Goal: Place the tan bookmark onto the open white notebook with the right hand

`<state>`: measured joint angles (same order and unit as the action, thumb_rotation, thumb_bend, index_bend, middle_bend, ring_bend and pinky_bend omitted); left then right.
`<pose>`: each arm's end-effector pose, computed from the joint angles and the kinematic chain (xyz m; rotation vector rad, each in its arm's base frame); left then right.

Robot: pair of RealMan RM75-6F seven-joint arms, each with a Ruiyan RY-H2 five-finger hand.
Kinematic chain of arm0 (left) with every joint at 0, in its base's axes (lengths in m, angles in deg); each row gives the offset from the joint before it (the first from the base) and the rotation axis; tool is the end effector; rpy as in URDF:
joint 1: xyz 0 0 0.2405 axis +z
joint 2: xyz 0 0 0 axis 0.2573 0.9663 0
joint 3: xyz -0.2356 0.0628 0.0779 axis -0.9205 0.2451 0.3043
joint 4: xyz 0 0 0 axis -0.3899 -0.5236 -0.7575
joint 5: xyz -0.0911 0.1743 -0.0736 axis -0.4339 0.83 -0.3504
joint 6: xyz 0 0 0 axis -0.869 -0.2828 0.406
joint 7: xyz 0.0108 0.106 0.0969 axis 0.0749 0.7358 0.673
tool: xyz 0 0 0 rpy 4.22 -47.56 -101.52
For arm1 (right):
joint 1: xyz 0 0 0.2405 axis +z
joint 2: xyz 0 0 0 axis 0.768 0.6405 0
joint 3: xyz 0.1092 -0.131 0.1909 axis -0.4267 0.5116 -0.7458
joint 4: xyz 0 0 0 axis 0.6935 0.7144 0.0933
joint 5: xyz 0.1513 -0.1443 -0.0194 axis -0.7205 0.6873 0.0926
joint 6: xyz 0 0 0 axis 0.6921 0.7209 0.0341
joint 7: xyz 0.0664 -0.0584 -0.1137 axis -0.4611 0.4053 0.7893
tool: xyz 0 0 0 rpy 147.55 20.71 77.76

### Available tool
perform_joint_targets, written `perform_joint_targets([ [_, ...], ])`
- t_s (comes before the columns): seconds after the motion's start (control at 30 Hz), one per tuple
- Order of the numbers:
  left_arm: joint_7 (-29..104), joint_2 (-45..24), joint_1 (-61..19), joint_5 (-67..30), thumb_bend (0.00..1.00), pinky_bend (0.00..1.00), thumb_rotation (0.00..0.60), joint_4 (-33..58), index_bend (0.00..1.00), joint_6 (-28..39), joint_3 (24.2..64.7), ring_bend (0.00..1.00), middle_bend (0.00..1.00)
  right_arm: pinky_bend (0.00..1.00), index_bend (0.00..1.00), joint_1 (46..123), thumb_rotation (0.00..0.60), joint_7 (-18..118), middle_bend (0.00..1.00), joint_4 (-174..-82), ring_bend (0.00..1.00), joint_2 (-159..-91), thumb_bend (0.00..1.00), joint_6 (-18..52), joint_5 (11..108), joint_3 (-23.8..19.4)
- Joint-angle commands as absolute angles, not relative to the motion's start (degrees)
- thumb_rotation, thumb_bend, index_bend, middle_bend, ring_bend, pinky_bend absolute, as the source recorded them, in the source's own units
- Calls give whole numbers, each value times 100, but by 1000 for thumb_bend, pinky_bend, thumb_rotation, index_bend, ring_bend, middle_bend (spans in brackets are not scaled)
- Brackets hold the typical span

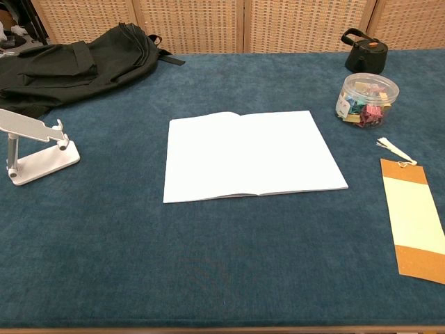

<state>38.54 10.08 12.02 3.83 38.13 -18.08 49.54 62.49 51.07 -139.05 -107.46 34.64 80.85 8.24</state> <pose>-0.3012 0.1700 0.1698 -1.2872 -0.9360 -0.9291 -0.3200 -0.2142 0.1503 1.5073 -0.8425 0.8479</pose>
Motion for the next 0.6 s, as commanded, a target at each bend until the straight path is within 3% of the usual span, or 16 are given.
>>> perform_joint_targets([
  [0.03, 3815, 1016, 1215, 404, 0, 0, 600, 3798, 0, -1817, 4965, 0, 0, 0, 0, 6253, 600, 5097, 0, -13883, 0, -10758, 0, 3416, 8170, 857],
  [0.3, 3689, 1058, 1230, 494, 0, 0, 600, 3790, 0, -1873, 4958, 0, 0, 0, 0, 6391, 600, 4904, 0, -13867, 0, -10743, 0, 3050, 8500, 1024],
  [0.53, 3728, 1047, 1239, 428, 0, 0, 600, 3789, 0, -1884, 4917, 0, 0, 0, 81, 7411, 600, 3934, 0, -13491, 0, -10584, 3, 1855, 9548, 1320],
  [0.6, 3750, 1037, 1232, 380, 0, 0, 600, 3791, 0, -1866, 4895, 0, 0, 0, 107, 7718, 600, 3622, 0, -13200, 0, -10626, 2, 1789, 10028, 1410],
])
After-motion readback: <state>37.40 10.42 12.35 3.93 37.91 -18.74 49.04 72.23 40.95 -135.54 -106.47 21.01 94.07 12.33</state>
